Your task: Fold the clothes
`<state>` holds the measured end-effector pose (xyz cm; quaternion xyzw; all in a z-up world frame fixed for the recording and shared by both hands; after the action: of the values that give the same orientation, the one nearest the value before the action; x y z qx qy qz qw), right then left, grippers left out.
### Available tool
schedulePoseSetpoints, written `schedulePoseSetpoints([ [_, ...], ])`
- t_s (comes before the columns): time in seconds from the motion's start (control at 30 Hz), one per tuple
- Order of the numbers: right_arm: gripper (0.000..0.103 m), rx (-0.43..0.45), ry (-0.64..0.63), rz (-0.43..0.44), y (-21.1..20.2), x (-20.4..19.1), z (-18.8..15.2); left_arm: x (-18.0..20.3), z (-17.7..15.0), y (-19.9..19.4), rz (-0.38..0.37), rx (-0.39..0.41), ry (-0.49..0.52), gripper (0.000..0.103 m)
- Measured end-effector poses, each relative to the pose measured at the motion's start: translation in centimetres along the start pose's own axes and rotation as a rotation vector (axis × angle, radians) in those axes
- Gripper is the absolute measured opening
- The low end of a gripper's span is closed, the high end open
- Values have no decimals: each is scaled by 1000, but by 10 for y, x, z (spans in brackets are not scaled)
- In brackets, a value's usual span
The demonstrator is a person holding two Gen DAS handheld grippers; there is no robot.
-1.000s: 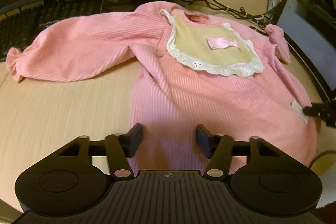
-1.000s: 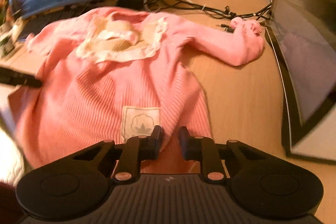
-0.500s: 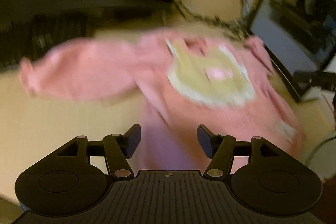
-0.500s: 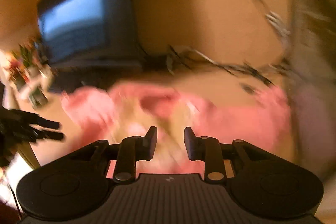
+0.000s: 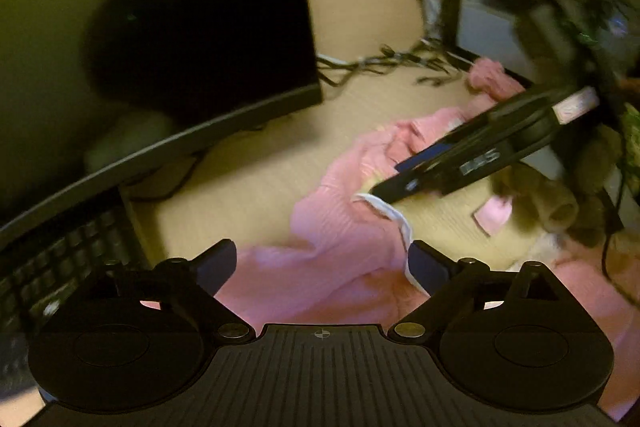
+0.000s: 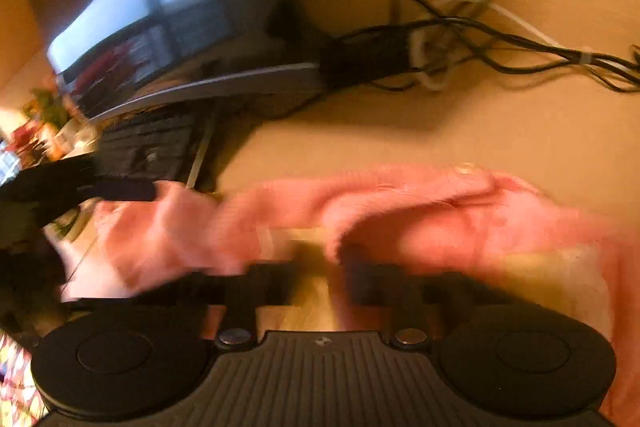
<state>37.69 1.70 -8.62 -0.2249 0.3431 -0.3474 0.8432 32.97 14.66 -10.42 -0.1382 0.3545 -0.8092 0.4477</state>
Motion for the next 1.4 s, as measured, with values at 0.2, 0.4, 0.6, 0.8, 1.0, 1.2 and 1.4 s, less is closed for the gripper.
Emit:
schedulePoseSetpoints([
  [0.2,5,201,53,64,-56,3,42,-7,-4,35,-126,-10,-17,100],
  [0.4,5,167,22,-64,-15,23,31,9,-16,53,-181,-81,-5,53],
  [0.6,35,231,-110,-238,-58,32,30,-7,-29,32,-17,-112,20,45],
  [0.8,35,72,-132,-422,-75,84,-27,-45,-53,3,111,-136,-150,46],
  [1.0,32,-3,-62,-753,-107,149,-58,-50,-60,-18,162,-113,-252,58],
  [1.2,34,101,-109,-570,-110,113,-31,-62,-53,-39,198,-41,-317,64],
  [1.4,37,129,-132,-373,-21,72,8,-33,-17,-44,28,91,-393,81],
])
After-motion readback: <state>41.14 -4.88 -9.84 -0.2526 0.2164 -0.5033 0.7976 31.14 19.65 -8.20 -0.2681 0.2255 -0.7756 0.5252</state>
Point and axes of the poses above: each gripper's, at about its wrist camera, not at the fingertips, and y roughly the way its jaws point, x to its right, z to its top, the point moved 9 cm from there along y, roughly the way its jaws point, and after that the axes turned 2 degrees about z, right-handed, at the moved point
